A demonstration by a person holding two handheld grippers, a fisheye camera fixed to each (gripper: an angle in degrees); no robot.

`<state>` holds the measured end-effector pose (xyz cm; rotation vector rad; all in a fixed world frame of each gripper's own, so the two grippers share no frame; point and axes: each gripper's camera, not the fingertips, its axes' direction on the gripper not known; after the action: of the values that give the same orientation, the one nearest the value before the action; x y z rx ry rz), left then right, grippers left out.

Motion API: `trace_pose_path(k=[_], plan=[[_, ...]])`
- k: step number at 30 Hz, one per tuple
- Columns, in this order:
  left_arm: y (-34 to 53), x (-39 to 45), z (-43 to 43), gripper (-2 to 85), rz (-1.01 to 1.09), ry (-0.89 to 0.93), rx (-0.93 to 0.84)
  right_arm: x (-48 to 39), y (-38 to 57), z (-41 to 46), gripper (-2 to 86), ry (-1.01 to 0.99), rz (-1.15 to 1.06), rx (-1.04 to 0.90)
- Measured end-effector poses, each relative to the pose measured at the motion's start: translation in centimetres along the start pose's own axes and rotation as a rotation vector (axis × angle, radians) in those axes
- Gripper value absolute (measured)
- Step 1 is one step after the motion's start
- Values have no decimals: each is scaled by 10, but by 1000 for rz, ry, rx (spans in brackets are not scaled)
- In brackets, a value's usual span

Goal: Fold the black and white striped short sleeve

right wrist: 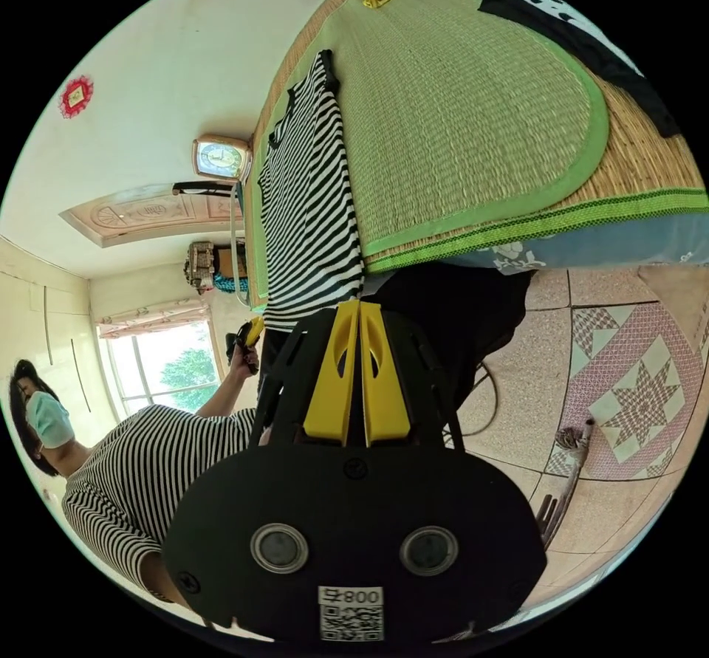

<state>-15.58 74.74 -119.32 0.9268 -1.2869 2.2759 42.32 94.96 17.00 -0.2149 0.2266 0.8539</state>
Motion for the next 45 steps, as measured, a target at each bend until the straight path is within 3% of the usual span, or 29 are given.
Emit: trace_pose_path(k=[5, 9, 16, 23, 33, 40, 45], plan=[[-57, 33, 13, 69, 93, 12, 24, -11, -21, -23, 4, -26, -7, 125], [-125, 77, 52, 75, 209, -29, -25, -62, -93, -22, 11, 5, -145, 186], [-263, 155, 143, 80, 312, -133, -18, -159, -259, 28, 60, 290, -291, 203], [-359, 193, 191, 85, 324, -290, 72, -209, -359, 74, 68, 534, -359, 224], [-412, 226, 248, 37, 385, -434, -23, -224, -414, 124, 24, 617, -382, 170], [-413, 261, 231, 33, 476, -399, 103, -245, -420, 104, 8, 610, -413, 217], [-427, 254, 250, 50, 387, -412, 88, -239, -444, 122, 11, 588, -345, 164]])
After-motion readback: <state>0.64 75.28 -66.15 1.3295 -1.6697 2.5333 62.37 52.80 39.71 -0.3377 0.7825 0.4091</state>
